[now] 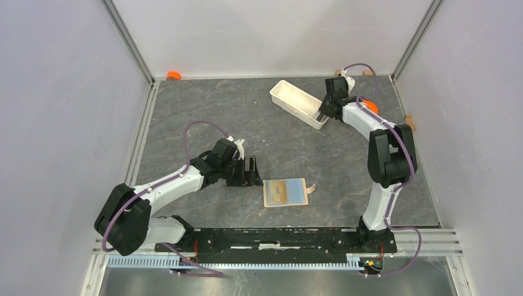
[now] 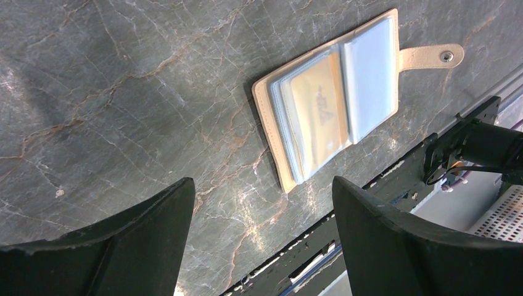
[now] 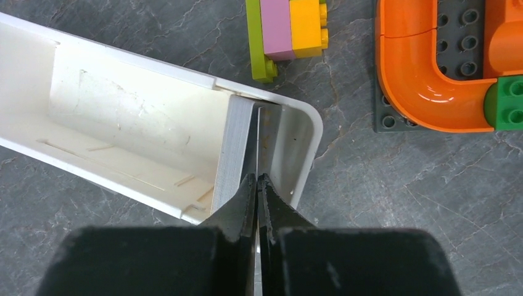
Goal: Put the credit cards into the card holder
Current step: Pick up the credit card from the storage box, then insert the credit card into the card slot.
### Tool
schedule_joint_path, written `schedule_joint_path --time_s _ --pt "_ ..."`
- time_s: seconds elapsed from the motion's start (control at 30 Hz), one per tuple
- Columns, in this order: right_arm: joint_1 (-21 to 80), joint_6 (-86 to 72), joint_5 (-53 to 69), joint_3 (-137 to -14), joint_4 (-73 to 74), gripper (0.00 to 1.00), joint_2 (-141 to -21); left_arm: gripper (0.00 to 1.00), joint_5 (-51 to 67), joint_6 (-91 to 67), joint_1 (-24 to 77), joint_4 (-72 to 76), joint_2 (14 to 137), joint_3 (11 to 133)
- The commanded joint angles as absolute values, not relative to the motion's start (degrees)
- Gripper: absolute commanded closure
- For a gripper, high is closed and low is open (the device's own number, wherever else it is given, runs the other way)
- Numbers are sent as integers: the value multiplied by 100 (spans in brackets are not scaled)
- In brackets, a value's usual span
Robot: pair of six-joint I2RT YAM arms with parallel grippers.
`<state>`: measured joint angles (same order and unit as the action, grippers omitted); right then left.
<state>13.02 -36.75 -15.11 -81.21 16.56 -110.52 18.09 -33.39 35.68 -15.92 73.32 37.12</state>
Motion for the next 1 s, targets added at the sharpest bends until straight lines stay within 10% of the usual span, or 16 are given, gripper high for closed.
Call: schedule_joint_path --time_s 0.0,0.37,0.97 --pt "1310 -3684 -1571 -8062 1729 99 -10549 12 1874 -3164 3540 -1434 7177 3672" --pt "1291 -3204 -1430 -7303 1781 100 -9070 18 2016 -3347 3533 -1230 7166 3511" --pt "2559 -3924 2600 -2907 56 100 -6562 27 2162 -4626 3893 466 7816 2732"
